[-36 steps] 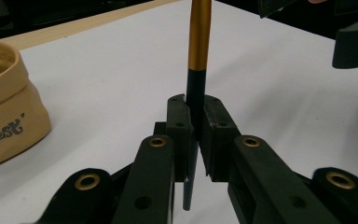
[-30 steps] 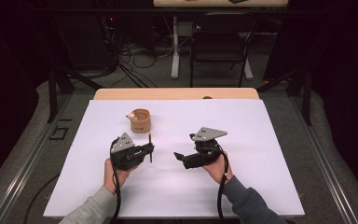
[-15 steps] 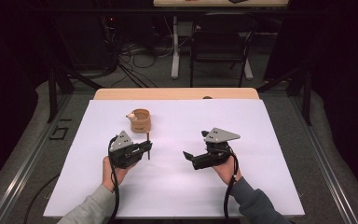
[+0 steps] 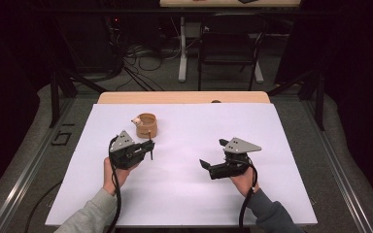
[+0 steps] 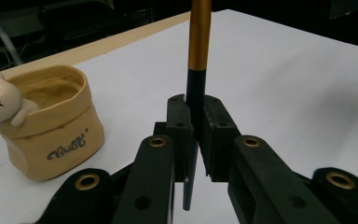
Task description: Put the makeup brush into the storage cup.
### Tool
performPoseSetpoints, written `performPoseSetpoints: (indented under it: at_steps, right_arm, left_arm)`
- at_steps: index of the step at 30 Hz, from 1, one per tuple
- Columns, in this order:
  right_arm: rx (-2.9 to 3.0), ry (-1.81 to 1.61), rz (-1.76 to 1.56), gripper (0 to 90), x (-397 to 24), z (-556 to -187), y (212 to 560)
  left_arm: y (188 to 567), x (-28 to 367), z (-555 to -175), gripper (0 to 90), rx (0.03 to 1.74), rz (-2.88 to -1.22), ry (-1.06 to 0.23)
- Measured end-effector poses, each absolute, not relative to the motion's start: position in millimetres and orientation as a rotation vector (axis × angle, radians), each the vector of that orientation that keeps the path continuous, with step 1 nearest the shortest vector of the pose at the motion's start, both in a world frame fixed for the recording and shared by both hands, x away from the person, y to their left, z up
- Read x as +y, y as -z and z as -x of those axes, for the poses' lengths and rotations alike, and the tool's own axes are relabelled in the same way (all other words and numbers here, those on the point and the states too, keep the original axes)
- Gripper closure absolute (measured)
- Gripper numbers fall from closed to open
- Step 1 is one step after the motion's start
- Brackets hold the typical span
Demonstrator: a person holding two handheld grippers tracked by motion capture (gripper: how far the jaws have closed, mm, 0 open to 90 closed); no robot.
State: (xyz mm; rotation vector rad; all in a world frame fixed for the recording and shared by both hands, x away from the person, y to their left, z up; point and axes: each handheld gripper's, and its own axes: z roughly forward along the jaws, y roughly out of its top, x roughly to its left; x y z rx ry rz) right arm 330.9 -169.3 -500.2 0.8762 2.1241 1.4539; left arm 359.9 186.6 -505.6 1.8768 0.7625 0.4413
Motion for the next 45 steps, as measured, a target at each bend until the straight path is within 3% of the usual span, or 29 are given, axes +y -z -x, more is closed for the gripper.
performPoseSetpoints:
  at_steps: [45]
  right_arm:
    - [2.07,-1.394,-0.814,0.0,-177.2,-325.9,505.7]
  left_arm:
    - [484.8,194.9,-407.8,83.0,0.796,-1.84,-0.515]
